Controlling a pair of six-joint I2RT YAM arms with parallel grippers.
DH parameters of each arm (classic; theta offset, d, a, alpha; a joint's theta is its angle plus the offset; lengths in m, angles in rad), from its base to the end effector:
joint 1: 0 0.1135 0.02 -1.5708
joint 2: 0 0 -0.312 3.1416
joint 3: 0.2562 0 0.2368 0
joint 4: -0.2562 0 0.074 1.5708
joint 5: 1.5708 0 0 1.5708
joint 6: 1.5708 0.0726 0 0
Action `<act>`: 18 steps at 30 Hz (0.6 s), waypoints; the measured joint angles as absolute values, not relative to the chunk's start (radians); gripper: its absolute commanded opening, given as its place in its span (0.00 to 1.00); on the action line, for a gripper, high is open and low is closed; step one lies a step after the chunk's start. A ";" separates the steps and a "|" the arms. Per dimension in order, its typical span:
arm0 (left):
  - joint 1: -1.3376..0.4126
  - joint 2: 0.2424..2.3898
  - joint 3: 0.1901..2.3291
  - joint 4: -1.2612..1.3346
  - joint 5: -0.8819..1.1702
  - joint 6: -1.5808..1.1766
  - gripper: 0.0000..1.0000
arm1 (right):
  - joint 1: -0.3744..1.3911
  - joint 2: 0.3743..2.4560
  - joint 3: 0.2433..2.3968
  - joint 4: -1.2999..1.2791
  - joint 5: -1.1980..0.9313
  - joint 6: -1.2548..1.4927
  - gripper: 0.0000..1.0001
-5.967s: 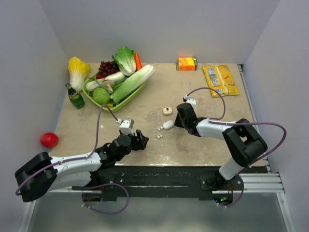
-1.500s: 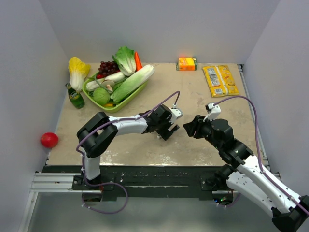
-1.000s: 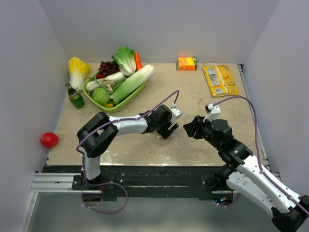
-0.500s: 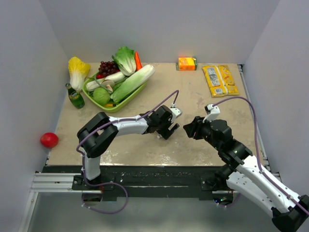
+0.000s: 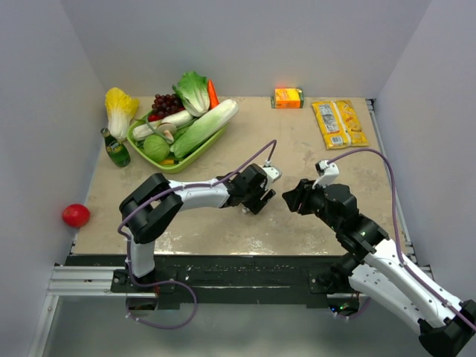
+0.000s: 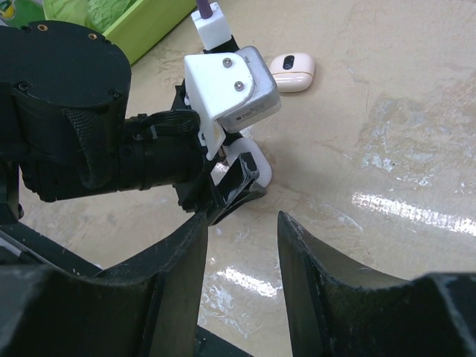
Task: Insert the wireless bluetooth earbuds into the charging case
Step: Pick up the charging case at the center of the board.
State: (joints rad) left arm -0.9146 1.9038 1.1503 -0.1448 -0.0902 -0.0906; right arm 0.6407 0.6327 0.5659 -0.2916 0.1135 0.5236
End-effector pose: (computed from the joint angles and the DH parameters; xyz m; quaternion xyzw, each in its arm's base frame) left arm 0.2622 -0.3298 0.1809 0.3640 0.8701 -0.1215 0.3094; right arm 0.1154 0.0758 0.2913 -0.0157 0.8210 0.2738 0.5008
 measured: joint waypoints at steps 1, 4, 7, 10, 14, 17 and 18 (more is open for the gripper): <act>-0.915 1.904 1.150 -0.145 -0.092 -0.091 0.35 | 0.641 0.633 0.566 -0.292 0.113 0.524 0.46; -0.918 1.899 1.145 -0.139 -0.100 -0.094 0.10 | 0.641 0.632 0.566 -0.292 0.113 0.524 0.46; -0.919 1.874 1.116 -0.132 -0.118 -0.091 0.00 | 0.641 0.627 0.566 -0.292 0.114 0.529 0.47; -0.920 1.839 1.082 -0.119 -0.143 -0.089 0.00 | 0.641 0.606 0.566 -0.292 0.123 0.540 0.47; -0.921 1.761 1.040 -0.037 -0.186 -0.083 0.00 | 0.641 0.575 0.566 -0.295 0.149 0.554 0.48; -0.922 1.681 1.012 0.059 -0.215 -0.073 0.00 | 0.641 0.562 0.569 -0.301 0.167 0.561 0.49; -0.922 1.656 1.003 0.093 -0.222 -0.066 0.00 | 0.641 0.561 0.570 -0.302 0.169 0.562 0.50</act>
State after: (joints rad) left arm -0.9222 1.6562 1.0031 0.0929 -0.2218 -0.0658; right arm 0.6407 0.5613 0.5701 -0.3016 0.1688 0.5617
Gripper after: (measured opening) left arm 0.736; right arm 0.481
